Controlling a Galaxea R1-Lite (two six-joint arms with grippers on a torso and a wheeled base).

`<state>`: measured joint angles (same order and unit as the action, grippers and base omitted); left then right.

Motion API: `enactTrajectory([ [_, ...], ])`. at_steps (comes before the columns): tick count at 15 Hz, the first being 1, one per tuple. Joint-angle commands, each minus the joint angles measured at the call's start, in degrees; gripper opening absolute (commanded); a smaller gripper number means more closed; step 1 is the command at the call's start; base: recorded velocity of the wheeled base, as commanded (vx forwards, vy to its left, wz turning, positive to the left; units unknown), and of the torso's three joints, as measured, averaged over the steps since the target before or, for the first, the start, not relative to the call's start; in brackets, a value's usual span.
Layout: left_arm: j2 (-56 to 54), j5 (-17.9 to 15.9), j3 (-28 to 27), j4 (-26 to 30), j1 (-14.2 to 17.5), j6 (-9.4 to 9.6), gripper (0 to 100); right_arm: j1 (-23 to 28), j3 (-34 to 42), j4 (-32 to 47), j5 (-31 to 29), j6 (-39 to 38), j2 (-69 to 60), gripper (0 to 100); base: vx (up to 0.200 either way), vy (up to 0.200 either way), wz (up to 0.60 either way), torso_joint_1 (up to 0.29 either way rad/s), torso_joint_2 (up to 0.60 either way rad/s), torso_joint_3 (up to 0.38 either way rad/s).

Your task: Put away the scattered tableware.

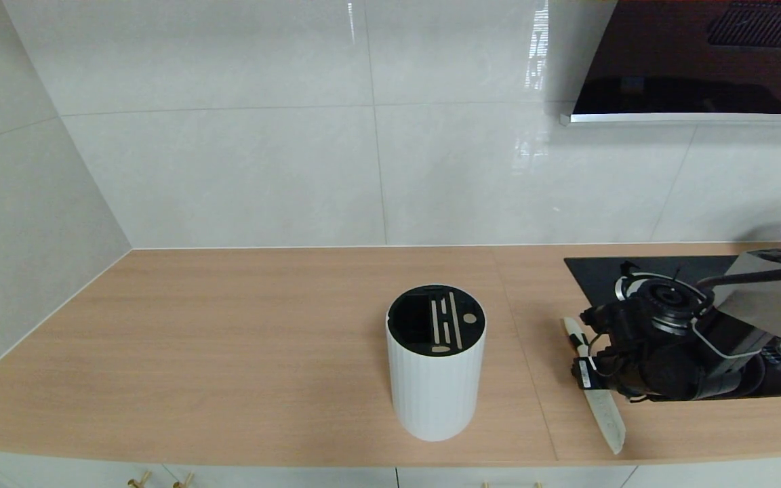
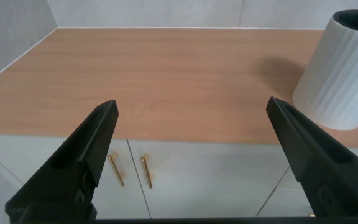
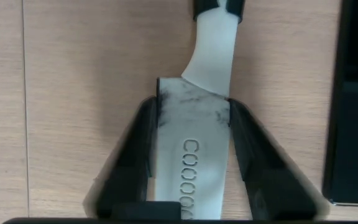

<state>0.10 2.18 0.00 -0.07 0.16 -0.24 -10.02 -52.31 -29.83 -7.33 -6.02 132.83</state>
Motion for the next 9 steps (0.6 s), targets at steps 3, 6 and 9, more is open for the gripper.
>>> enactTrajectory([
  [3,0.08,0.02,0.0,-0.01,0.02,-0.02,100,0.0,0.01,0.21,-1.02,0.05,0.41,0,0.0,0.0,0.0,0.0,0.0,0.0],
  [6,0.08,0.02,0.0,-0.01,0.02,0.07,100,0.0,1.51,0.21,-1.2,0.05,-3.1,0,0.0,0.0,0.0,0.0,0.0,0.0],
  [9,0.08,-0.07,0.0,-0.01,0.02,0.6,100,-0.17,2.92,0.21,-1.81,-0.04,-14.44,0,0.0,0.0,0.0,0.0,0.0,0.0],
])
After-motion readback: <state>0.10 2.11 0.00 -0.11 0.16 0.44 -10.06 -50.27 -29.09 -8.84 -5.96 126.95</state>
